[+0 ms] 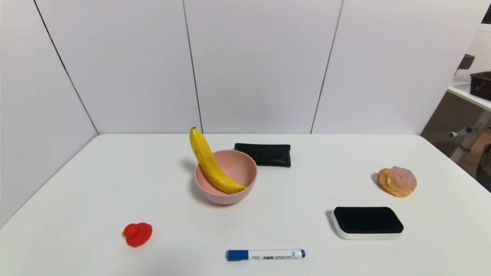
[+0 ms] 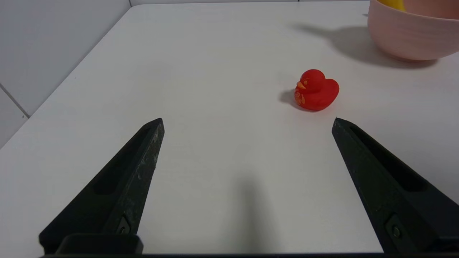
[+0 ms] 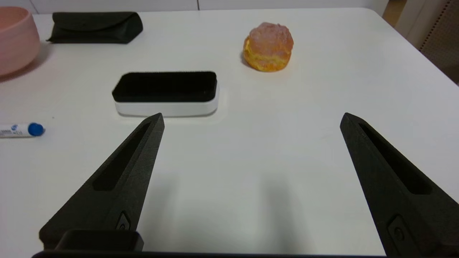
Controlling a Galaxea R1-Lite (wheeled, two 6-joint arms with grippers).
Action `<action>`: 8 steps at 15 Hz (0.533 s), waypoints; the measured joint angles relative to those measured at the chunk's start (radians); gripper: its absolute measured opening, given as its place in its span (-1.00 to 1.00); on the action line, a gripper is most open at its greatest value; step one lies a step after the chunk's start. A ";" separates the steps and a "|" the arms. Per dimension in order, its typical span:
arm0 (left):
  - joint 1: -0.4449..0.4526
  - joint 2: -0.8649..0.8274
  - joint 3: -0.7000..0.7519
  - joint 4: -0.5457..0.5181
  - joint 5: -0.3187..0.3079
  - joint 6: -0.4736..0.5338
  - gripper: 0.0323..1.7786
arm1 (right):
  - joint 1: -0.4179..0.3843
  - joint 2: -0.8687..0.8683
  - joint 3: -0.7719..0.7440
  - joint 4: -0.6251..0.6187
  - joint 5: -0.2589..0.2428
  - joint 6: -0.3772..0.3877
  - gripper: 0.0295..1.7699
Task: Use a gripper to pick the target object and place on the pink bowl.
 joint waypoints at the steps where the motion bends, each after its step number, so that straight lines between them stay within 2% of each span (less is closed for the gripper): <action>1: 0.000 0.000 0.000 0.000 0.000 0.000 0.90 | 0.001 -0.030 0.003 0.036 -0.004 -0.012 0.91; 3: 0.000 0.000 0.000 0.000 0.000 0.000 0.90 | 0.001 -0.062 0.005 0.046 -0.007 0.001 0.91; 5: 0.000 0.000 0.000 0.000 0.000 0.000 0.90 | 0.001 -0.077 0.005 0.046 -0.018 0.055 0.91; 8: 0.000 0.000 0.000 0.000 0.000 0.000 0.90 | 0.001 -0.085 0.006 0.047 -0.020 0.060 0.91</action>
